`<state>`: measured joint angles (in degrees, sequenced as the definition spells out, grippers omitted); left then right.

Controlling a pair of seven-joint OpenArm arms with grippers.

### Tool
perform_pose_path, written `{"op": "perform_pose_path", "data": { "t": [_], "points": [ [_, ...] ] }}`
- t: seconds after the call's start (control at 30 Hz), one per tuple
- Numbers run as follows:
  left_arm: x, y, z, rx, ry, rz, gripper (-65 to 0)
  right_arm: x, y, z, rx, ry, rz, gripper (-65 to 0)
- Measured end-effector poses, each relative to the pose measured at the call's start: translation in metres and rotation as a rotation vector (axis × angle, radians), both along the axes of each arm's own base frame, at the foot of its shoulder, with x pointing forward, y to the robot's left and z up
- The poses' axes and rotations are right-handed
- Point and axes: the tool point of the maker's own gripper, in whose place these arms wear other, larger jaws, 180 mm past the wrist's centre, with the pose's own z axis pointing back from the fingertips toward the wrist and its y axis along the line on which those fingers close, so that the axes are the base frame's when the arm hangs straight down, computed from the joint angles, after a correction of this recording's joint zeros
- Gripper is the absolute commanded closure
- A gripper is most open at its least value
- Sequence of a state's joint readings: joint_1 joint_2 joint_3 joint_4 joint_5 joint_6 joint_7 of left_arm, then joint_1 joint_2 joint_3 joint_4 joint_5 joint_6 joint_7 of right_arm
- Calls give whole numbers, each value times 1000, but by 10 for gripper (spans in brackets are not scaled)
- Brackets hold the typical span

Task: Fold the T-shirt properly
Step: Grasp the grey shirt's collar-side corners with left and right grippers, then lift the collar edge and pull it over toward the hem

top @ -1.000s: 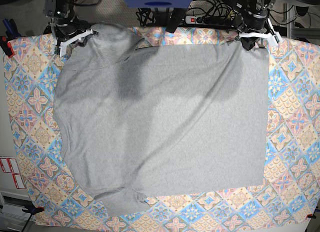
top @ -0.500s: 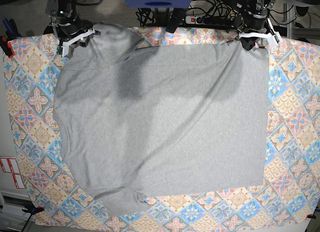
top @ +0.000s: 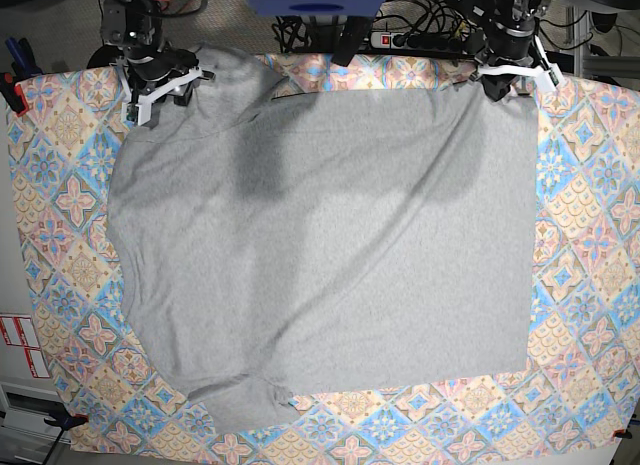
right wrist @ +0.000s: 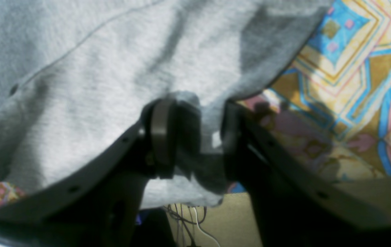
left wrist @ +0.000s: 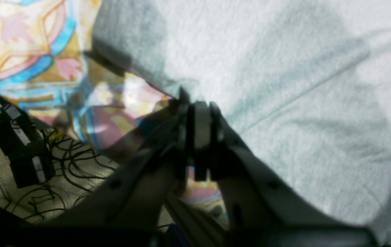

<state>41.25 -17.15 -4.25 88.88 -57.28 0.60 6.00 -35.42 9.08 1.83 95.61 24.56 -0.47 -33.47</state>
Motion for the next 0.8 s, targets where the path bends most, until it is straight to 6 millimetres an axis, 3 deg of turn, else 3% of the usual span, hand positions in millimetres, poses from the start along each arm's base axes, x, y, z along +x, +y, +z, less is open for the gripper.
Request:
{"op": "perform_pose_path", "data": {
  "t": [0.17,0.37,0.6,0.7,0.8],
  "points": [
    [0,0,0,0,0,0,0,1,-2,-2,0,4,-9,-5],
    [0,0,0,0,0,0,0,-1,-4,-5,4,6,-15,0],
    [0,0,0,0,1,0,0,2,10,17,32,-22,10,0],
    [-2,0,0,0,3,0,0,9,2,31,11,-60,-1,0],
    [-3,0,-1,-1,7,-2,0,3,-12,34,-15,-60,-26,0]
  ]
}}
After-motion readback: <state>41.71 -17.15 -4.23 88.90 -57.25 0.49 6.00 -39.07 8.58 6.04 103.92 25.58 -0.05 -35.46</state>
